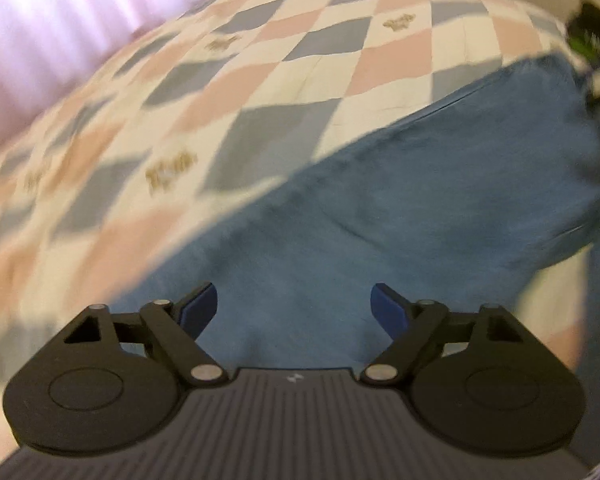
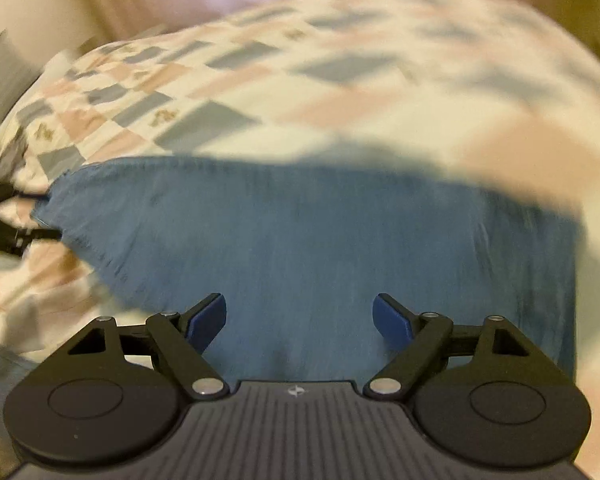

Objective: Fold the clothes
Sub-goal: 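Grasp a jeans leg hem with the left tool while the right tool grasps the waistband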

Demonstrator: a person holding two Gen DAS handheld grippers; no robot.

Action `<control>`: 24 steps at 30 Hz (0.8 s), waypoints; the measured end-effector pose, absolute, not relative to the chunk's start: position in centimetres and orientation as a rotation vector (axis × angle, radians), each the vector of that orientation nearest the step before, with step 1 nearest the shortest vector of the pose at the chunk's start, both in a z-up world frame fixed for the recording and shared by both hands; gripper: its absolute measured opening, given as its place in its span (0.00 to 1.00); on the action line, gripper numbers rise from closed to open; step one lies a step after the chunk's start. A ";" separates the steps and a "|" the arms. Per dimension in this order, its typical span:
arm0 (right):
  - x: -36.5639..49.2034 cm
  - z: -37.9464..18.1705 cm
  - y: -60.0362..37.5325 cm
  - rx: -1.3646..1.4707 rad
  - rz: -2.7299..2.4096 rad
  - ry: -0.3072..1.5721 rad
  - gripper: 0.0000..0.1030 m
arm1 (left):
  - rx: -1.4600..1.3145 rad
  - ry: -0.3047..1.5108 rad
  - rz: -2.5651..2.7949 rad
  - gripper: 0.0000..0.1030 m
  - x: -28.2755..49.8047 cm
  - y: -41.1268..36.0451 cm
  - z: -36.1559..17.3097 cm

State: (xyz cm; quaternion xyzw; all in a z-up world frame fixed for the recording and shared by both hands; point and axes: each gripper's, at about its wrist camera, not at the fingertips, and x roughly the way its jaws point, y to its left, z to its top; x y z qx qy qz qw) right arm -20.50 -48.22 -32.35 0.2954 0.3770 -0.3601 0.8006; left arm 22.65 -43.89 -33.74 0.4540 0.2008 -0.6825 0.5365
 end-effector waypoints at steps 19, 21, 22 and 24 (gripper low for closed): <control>-15.3 -39.8 -62.4 0.401 -0.619 1.141 0.90 | 1.316 0.495 -1.718 0.20 28.7 -53.1 -42.1; -15.2 -40.7 -62.3 0.410 -0.605 1.163 0.72 | 1.342 0.429 -1.691 0.11 28.2 -51.9 -41.8; -15.2 -40.8 -62.2 0.393 -0.608 1.172 0.43 | 1.345 0.402 -1.677 0.08 28.0 -51.3 -41.5; -15.7 -40.1 -62.0 0.387 -0.616 1.164 0.16 | 1.308 0.366 -1.651 0.06 27.5 -49.6 -39.9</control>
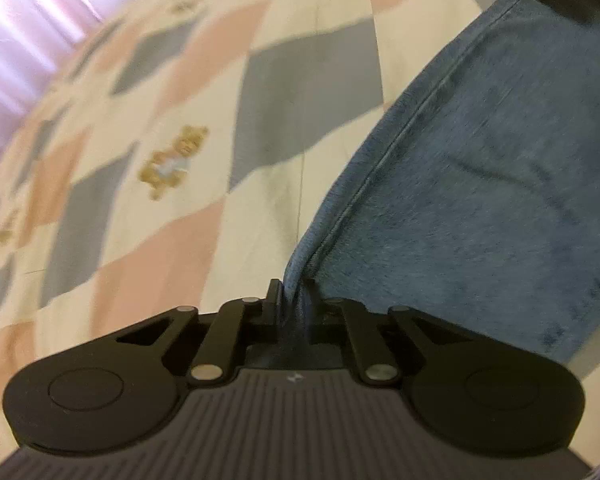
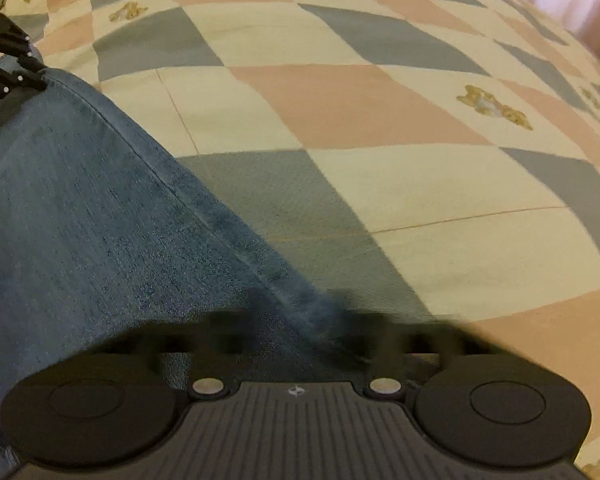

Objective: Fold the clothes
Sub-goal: 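Grasp a jeans leg hem with the left tool while the right tool grasps the waistband, then lift and fold the jeans lengthwise, laying one leg over the other with both tools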

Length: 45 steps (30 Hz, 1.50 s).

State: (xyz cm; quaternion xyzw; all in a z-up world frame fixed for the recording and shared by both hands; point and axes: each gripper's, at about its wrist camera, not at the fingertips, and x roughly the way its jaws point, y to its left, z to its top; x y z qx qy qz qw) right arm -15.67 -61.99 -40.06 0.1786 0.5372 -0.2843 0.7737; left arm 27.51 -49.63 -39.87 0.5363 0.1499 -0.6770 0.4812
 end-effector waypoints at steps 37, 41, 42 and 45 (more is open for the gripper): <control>-45.0 -37.5 -28.8 1.383 -1.344 0.235 0.56 | 0.884 0.665 -0.933 0.44 14.5 -21.1 -35.1; -45.1 -39.0 -29.6 1.414 -1.377 0.172 0.66 | 0.937 0.709 -0.830 0.20 17.5 -23.5 -39.4; -44.9 -39.2 -29.8 1.411 -1.378 0.168 0.66 | 0.883 0.721 -0.827 0.11 18.2 -22.9 -39.0; -44.1 -38.9 -30.2 1.357 -1.383 0.209 0.19 | 0.658 0.754 -0.799 0.04 20.6 -19.8 -35.8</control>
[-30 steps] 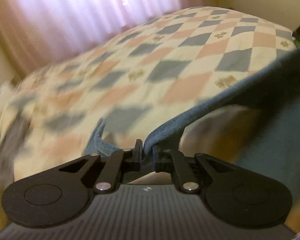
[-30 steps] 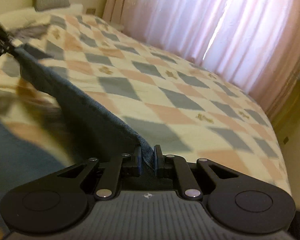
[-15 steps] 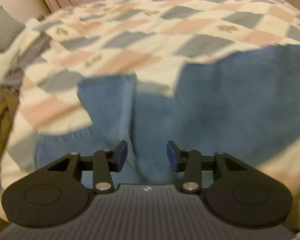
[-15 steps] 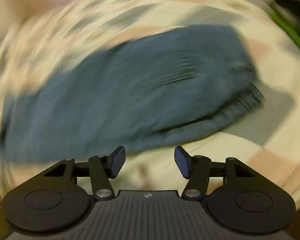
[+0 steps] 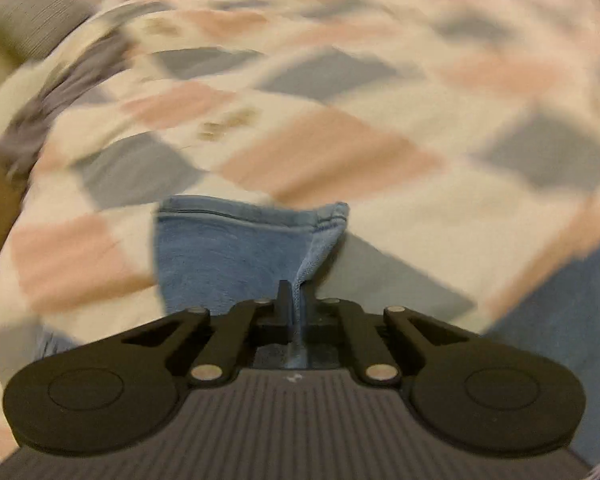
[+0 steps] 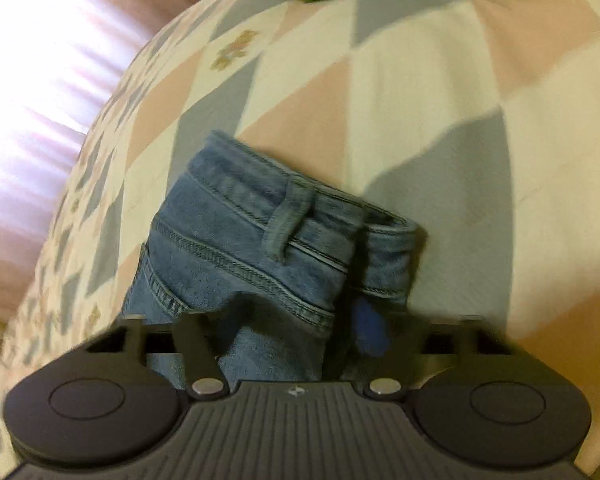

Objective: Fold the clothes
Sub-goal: 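Lift and fold the jeans lengthwise, laying one leg over the other with both tools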

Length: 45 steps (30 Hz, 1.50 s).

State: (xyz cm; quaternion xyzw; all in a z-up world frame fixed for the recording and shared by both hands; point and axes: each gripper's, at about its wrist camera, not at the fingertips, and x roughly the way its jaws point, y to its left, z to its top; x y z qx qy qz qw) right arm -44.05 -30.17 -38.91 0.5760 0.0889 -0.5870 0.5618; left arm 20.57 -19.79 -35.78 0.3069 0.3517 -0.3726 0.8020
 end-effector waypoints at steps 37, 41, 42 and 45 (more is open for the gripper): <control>-43.0 -36.8 -27.5 1.332 -1.384 0.247 0.08 | -0.265 1.057 -0.515 0.29 33.9 5.9 -35.6; -43.0 -37.0 -28.0 1.338 -1.388 0.266 0.12 | -0.318 1.078 -0.457 0.30 35.4 6.1 -37.9; -42.9 -37.0 -28.1 1.337 -1.390 0.276 0.12 | -0.339 1.073 -0.450 0.31 35.8 6.1 -38.2; -42.7 -37.4 -28.2 1.336 -1.400 0.295 0.13 | -0.340 1.070 -0.444 0.28 36.7 5.8 -38.6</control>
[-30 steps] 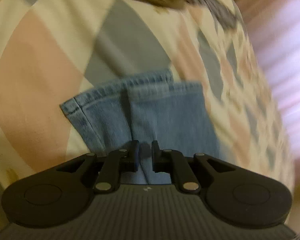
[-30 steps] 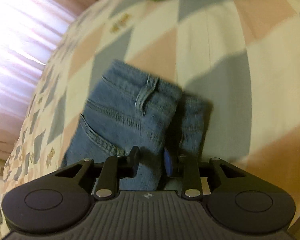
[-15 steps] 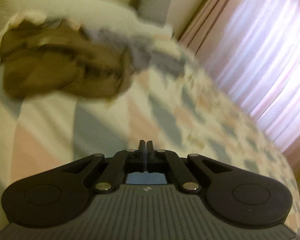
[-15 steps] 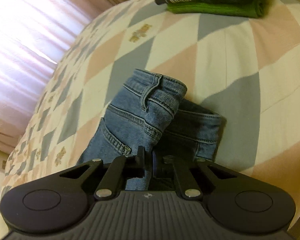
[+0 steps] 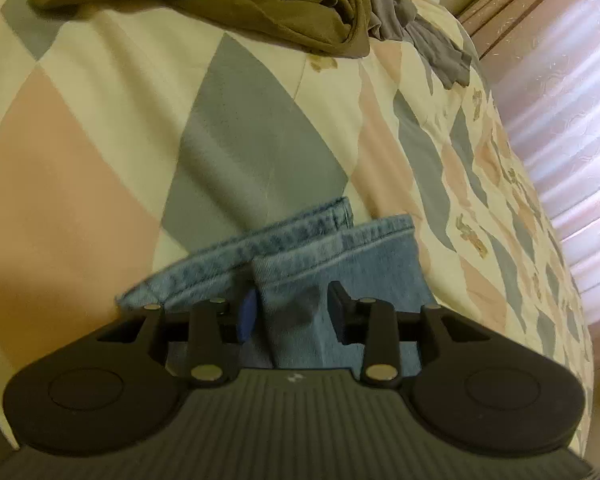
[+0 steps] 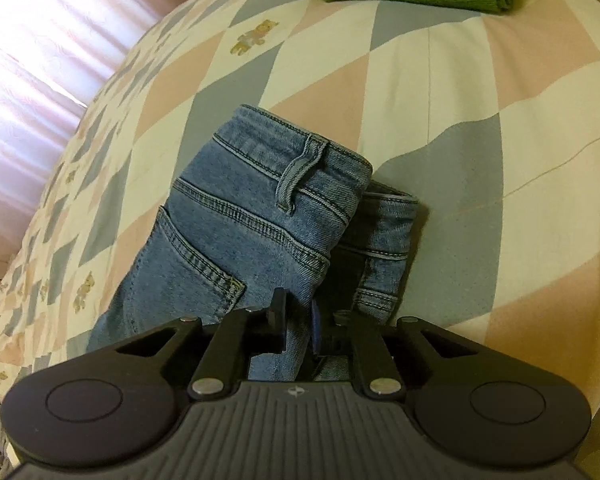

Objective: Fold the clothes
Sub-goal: 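Lift and fold the jeans lengthwise, laying one leg over the other with both tools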

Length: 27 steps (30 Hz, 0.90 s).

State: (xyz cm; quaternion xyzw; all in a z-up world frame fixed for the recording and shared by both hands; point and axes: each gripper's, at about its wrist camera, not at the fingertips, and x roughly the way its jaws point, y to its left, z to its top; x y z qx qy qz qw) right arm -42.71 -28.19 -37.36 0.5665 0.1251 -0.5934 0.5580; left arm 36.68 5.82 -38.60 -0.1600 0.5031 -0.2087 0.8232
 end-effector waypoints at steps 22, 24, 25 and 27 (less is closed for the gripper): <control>-43.6 -34.2 -27.6 1.245 -1.365 0.275 0.04 | -0.167 1.003 -0.421 0.12 34.3 9.3 -38.5; -43.4 -33.2 -27.2 1.203 -1.354 0.249 0.03 | -0.147 1.008 -0.423 0.12 34.5 8.8 -38.6; -43.2 -32.5 -27.0 1.170 -1.347 0.240 0.03 | -0.139 1.008 -0.418 0.12 34.6 8.6 -38.7; -42.7 -31.2 -26.3 1.107 -1.335 0.219 0.02 | -0.128 1.007 -0.408 0.12 34.3 8.7 -38.4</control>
